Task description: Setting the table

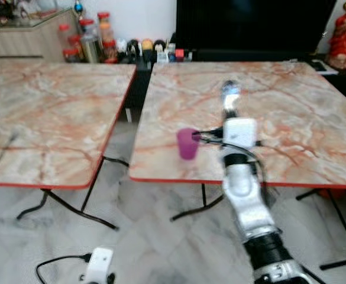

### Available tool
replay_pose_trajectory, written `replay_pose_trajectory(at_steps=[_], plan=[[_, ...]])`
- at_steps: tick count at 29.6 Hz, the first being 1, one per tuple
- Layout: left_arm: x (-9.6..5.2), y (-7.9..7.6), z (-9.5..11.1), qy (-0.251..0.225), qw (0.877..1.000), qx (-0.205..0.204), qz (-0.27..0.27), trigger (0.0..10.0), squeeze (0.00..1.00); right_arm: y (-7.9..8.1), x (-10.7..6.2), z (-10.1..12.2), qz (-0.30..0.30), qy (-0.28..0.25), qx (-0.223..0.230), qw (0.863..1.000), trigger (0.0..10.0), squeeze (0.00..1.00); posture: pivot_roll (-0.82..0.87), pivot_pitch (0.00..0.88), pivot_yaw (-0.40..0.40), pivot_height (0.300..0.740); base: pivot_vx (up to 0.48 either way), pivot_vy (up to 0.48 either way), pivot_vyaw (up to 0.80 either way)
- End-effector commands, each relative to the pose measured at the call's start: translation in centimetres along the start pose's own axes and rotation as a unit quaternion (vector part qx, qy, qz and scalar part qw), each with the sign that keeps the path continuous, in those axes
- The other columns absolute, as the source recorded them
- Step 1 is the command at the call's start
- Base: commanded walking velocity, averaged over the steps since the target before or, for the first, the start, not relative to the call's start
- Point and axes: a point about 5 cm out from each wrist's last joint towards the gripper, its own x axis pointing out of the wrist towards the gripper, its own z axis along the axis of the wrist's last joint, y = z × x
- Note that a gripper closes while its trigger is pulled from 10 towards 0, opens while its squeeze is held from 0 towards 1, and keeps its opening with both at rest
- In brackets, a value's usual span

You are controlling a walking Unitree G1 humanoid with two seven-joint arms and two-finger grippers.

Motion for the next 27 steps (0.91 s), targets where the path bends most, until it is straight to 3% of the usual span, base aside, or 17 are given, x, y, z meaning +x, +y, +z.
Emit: replay_pose_trajectory(at_steps=[1, 27], plan=[[0.09, -0.81, 0.05, -0.001, 1.0, -0.001, -0.01, 10.0, 0.0, -0.97, 0.22, 0.02, -0.013, -0.002, -0.003, 1.0, 10.0, 0.0, -0.03, 0.0, 0.019, 0.736, 0.0, 0.48, 0.0], [0.1, -0.21, 0.27, -0.003, 1.0, -0.008, 0.001, 10.0, 0.0, -0.9, 0.2, -0.37, -0.012, 0.008, -0.001, 1.0, 10.0, 0.0, -0.02, 0.0, 0.021, 0.736, 0.0, 0.48, 0.0]])
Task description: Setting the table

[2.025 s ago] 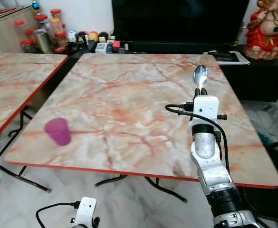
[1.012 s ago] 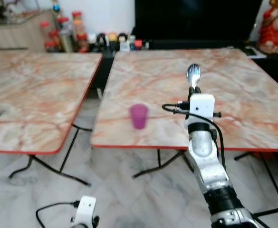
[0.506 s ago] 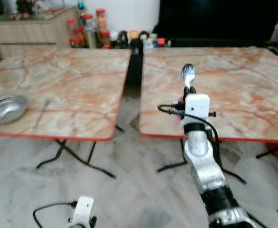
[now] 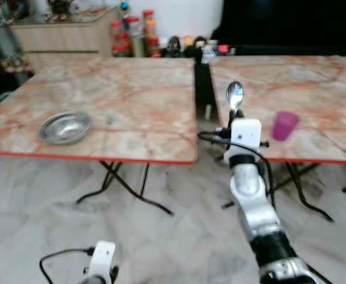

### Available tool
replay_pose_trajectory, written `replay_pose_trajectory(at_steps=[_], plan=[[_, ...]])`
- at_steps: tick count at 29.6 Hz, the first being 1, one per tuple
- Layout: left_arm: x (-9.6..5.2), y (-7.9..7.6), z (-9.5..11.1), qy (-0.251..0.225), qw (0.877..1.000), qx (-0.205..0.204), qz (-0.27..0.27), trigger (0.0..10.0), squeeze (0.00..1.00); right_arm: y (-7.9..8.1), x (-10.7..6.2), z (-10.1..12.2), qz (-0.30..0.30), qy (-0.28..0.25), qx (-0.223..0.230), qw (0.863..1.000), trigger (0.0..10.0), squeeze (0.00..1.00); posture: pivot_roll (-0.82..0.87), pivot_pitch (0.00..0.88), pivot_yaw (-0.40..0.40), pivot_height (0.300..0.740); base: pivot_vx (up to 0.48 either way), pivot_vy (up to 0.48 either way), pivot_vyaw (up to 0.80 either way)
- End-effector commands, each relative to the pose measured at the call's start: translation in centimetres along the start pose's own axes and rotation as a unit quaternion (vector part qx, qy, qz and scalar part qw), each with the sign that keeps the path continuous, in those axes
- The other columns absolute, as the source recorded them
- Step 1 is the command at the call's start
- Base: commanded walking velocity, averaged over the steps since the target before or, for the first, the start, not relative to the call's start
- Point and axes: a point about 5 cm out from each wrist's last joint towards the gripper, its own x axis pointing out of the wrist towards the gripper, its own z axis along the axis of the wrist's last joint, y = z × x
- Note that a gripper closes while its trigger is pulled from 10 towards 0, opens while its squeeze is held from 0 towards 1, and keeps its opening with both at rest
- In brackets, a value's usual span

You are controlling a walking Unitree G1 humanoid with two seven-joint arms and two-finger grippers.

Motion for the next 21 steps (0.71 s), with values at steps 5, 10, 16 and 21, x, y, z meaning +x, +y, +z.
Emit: replay_pose_trajectory(at_steps=[5, 10, 16, 21], plan=[[0.15, -0.39, 0.47, -0.007, 1.0, -0.006, -0.002, 10.0, 0.0, -1.38, 0.57, 0.5, -0.018, -0.01, -0.007, 1.0, 10.0, 0.0, -0.02, 0.0, 0.022, 0.736, 0.0, 0.48, 0.0], [0.15, -0.38, 0.47, -0.006, 1.0, -0.006, -0.002, 10.0, 0.0, -1.29, 0.62, 0.5, -0.018, -0.01, -0.006, 1.0, 10.0, 0.0, -0.02, 0.0, 0.025, 0.736, 0.0, 0.48, 0.0], [0.15, -0.32, 0.48, -0.007, 1.0, -0.006, -0.001, 10.0, 0.0, -1.22, 0.62, 0.49, -0.017, -0.009, -0.006, 1.0, 10.0, 0.0, -0.02, 0.0, 0.025, 0.736, 0.0, 0.48, 0.0], [0.15, -0.27, 0.53, -0.008, 1.0, -0.005, 0.001, 10.0, 0.0, -1.24, 0.62, 0.46, -0.017, -0.008, -0.005, 1.0, 10.0, 0.0, -0.02, 0.0, 0.025, 0.736, 0.0, 0.48, 0.0]])
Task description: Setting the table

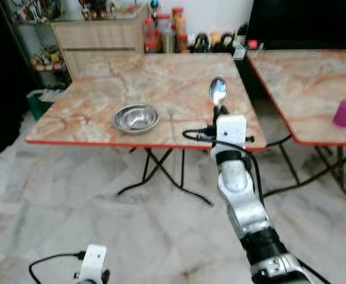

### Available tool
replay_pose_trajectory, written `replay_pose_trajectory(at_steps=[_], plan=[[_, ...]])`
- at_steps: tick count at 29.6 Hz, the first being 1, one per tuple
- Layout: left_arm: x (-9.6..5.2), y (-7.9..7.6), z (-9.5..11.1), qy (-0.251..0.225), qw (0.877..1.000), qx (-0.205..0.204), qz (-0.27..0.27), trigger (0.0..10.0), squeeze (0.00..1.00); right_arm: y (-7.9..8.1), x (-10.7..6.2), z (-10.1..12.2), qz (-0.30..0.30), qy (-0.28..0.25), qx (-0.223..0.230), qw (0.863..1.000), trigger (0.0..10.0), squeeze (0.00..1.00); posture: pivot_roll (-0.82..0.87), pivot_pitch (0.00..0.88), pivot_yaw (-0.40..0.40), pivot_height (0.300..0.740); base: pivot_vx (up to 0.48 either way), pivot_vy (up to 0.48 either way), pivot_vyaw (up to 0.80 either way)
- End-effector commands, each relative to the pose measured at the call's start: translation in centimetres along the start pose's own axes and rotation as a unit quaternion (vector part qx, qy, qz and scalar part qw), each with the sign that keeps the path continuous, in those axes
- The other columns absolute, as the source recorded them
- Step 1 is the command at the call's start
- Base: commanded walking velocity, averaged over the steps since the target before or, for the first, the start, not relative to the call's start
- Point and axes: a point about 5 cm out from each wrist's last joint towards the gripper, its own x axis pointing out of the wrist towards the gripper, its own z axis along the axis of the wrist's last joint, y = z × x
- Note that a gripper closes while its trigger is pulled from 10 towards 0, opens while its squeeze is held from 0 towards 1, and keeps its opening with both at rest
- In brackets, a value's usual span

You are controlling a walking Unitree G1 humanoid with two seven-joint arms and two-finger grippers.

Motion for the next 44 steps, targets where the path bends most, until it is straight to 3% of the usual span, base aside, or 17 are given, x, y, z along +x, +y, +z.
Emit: replay_pose_trajectory(at_steps=[1, 17, 44], plan=[[-0.09, 0.67, -0.11, 0.003, 1.0, 0.005, 0.009, 10.0, 0.0, 0.36, 0.24, 0.63, 0.001, -0.008, 0.008, 1.0, 10.0, 0.0, -0.02, 0.0, 0.025, 0.736, 0.0, 0.48, 0.0], [-0.03, 0.86, 0.62, -0.019, 1.0, 0.009, 0.013, 10.0, 0.0, 0.57, 0.3, 0.53, 0.007, -0.005, 0.003, 1.0, 10.0, 0.0, -0.02, 0.0, 0.028, 0.736, 0.0, 0.1, 0.0], [-0.05, 0.7, 0.42, -0.016, 1.0, 0.01, 0.012, 10.0, 0.0, 0.64, 0.23, 0.24, 0.008, 0.007, 0.013, 1.0, 10.0, 0.0, -0.02, 0.0, 0.029, 0.736, 0.336, 0.0, -0.02]])
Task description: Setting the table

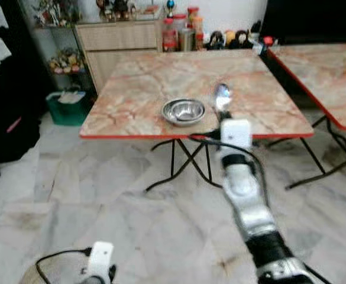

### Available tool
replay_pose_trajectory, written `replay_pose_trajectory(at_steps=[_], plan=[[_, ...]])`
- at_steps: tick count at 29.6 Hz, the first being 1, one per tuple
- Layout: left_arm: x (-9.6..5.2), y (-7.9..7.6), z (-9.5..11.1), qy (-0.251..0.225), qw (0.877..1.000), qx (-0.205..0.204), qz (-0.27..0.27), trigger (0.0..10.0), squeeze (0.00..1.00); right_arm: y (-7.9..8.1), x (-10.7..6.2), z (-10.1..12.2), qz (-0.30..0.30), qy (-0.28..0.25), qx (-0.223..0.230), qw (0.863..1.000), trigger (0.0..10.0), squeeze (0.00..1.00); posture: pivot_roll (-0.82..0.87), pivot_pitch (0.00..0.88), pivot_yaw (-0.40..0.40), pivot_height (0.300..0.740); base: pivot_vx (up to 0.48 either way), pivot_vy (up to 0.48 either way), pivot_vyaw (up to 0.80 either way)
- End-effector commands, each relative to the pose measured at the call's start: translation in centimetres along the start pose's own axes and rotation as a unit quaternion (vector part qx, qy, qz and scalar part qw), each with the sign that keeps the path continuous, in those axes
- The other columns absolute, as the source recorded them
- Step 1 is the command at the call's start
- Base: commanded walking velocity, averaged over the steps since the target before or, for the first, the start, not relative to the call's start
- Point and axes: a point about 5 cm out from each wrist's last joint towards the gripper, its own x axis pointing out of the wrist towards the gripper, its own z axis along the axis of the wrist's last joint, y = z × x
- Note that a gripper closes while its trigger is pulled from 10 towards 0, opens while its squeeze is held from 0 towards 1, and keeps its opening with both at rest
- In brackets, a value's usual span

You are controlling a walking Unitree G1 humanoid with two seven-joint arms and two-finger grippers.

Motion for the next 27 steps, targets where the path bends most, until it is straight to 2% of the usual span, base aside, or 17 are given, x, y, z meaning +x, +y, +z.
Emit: replay_pose_trajectory(at_steps=[1, 4, 27], plan=[[-0.17, 0.96, -0.33, 0.008, 1.0, 0.007, 0.009, 10.0, 0.0, 1.46, 0.24, 0.89, 0.018, -0.008, 0.009, 1.0, 10.0, 0.0, -0.02, 0.0, 0.029, 0.736, 0.345, 0.0, -0.43], [-0.17, 0.93, -0.36, 0.008, 1.0, 0.007, 0.009, 10.0, 0.0, 1.43, 0.23, 0.87, 0.019, -0.009, 0.015, 1.0, 10.0, 0.0, -0.02, 0.0, 0.028, 0.736, 0.345, 0.0, -0.8], [-0.12, 0.67, -0.29, 0.008, 1.0, 0.003, 0.008, 10.0, 0.0, 1.32, 0.38, 0.75, 0.019, -0.002, 0.019, 1.0, 10.0, 0.0, -0.02, 0.0, 0.02, 0.736, 0.344, 0.0, 0.0]])
